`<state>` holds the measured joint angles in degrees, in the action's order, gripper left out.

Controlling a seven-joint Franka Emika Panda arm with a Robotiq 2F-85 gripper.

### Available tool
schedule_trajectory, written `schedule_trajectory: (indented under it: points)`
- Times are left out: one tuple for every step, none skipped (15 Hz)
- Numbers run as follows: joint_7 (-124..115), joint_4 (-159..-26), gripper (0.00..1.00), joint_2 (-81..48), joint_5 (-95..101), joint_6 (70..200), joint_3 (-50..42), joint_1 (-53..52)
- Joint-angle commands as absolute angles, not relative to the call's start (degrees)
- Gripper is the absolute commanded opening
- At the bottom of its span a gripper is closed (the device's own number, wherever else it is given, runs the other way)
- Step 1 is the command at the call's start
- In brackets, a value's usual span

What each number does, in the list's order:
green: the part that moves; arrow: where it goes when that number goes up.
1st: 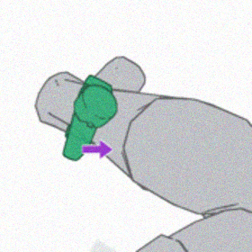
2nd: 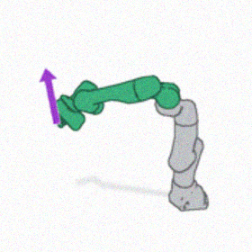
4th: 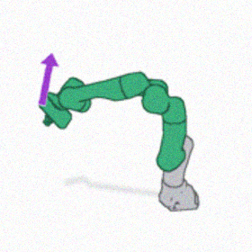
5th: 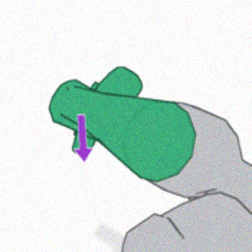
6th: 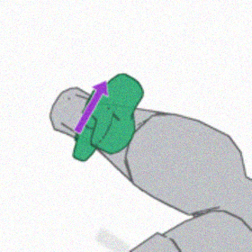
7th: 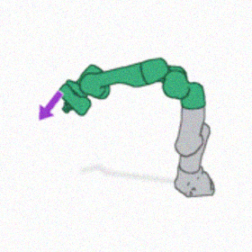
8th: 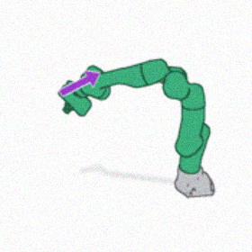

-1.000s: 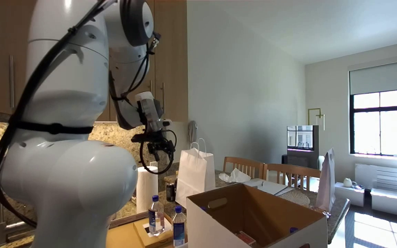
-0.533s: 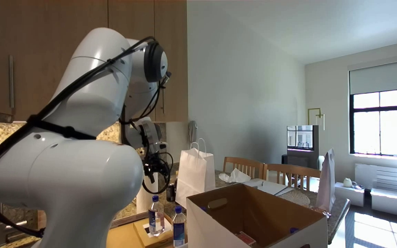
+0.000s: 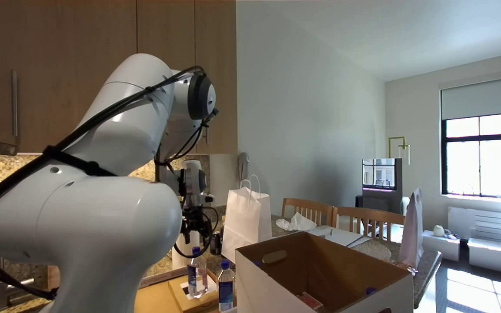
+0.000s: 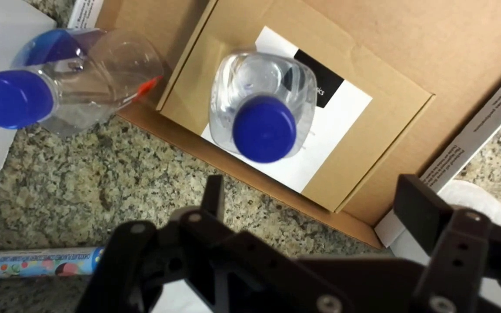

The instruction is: Put the water bottles in the white storage box.

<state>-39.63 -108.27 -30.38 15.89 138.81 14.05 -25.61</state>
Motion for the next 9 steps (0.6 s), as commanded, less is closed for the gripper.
schedule_trajectory:
  points:
    - [-32.19,-109.23,1.00,-29.54,9.47,135.61,14.16,-24.89]
    - [-31.33,-109.41,1.00,-29.47,8.90,134.61,13.60,-25.23]
    - [-30.24,-109.40,1.00,-29.66,7.96,133.87,13.35,-25.18]
    - [-29.16,-109.25,1.00,-29.86,6.98,132.96,13.33,-25.02]
    - [-28.72,-109.10,1.00,-29.99,6.43,132.11,13.01,-25.20]
    - [-28.23,-109.00,1.00,-30.05,6.00,131.44,12.75,-25.36]
    - [-27.96,-108.85,1.00,-30.17,5.79,130.96,12.54,-25.51]
    - [-27.61,-108.71,0.75,-30.35,5.80,130.84,12.35,-25.60]
    - [-26.73,-108.39,0.73,-30.74,5.33,131.09,12.53,-25.32]
